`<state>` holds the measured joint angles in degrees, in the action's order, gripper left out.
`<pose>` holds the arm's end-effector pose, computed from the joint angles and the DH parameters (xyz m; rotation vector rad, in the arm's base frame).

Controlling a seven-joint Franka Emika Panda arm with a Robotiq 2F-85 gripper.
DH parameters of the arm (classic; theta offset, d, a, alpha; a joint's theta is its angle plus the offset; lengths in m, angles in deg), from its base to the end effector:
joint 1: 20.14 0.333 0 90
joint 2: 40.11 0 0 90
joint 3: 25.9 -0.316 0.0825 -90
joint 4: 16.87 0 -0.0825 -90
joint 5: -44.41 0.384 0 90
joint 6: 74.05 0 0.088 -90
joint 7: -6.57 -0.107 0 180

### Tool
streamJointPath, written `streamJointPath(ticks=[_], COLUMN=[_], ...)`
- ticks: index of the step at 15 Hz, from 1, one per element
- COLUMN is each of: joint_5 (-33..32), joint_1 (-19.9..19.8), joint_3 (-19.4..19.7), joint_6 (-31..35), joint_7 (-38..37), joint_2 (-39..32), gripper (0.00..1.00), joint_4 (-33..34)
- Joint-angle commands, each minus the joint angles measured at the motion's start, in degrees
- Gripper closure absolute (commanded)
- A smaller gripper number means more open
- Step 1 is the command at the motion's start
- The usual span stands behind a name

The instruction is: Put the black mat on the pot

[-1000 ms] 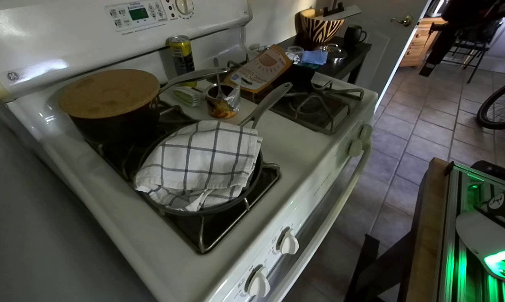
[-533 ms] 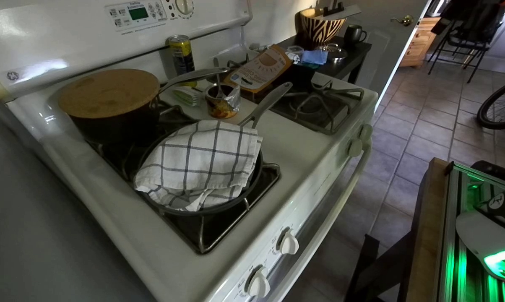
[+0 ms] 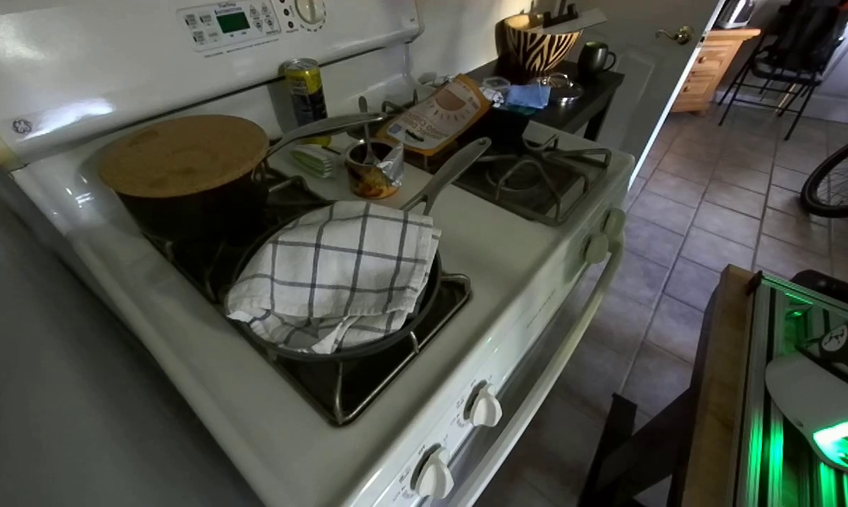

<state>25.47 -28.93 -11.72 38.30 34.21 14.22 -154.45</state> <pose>0.2578 -0.1696 0.6491 2.7642 0.2513 0.5687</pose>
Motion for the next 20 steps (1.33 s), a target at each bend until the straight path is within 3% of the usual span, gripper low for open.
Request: streamJointPath(ticks=[1,9,11,17,20], joint_5=[-0.9,-0.9,1.9,9.9,13.4], joint_1=[1.2,1.1,2.9,12.3,16.1], joint_3=[0.8,1.2,1.8,4.4,9.0], joint_6=[-0.4,-0.4,0.0,4.1,5.8], joint_7=[-0.8,-0.7,-2.0,1.3,2.8], joint_2=[0.1,-0.3,-3.3,-20.9,-31.3], gripper=[0.00,0.00,0.00,0.00,0.00], joint_4=[-0.1,-0.5,0.7,8.2,12.8])
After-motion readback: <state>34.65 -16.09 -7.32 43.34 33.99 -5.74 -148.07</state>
